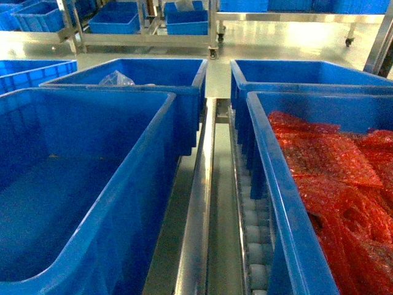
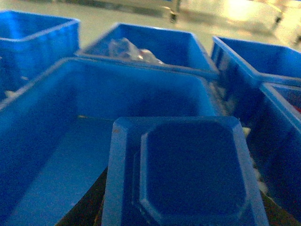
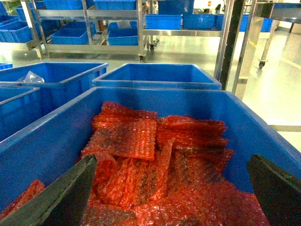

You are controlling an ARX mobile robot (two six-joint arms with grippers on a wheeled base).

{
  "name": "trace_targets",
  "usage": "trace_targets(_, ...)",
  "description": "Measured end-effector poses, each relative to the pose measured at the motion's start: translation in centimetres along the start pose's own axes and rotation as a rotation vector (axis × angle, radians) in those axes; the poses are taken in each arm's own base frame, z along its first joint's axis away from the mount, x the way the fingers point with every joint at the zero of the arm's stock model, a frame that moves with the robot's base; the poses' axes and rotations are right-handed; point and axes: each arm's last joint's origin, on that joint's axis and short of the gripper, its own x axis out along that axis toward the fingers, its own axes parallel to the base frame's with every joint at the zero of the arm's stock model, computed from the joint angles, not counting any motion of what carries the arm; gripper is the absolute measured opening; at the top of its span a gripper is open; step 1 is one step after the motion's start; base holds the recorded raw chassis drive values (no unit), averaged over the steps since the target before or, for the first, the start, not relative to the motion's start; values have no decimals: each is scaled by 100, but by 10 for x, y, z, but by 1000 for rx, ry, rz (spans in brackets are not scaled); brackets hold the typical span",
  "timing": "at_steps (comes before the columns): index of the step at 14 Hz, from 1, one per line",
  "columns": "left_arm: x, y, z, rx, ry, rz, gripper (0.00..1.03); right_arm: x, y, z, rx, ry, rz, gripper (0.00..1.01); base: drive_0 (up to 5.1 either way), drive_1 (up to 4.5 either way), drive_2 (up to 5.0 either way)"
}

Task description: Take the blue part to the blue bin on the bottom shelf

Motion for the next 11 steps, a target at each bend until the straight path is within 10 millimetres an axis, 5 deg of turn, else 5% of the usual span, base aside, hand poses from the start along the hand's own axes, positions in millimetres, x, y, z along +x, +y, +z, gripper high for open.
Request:
trace_targets(2,41,-7,1,-55,91,-80,49,0,0,0,0,0,0,98,0,0,0)
trace_targets(7,45,-5,-3,-51,118,-70,97,0,0,0,0,0,0,98,0,0,0)
trace_targets(10,46,-6,-3,-42,69,-62,96,0,0,0,0,0,0,98,0,0,0)
trace_targets(11,43,0,-7,-5,-92,-6,84,0,0,0,0,0,0,98,0,0,0)
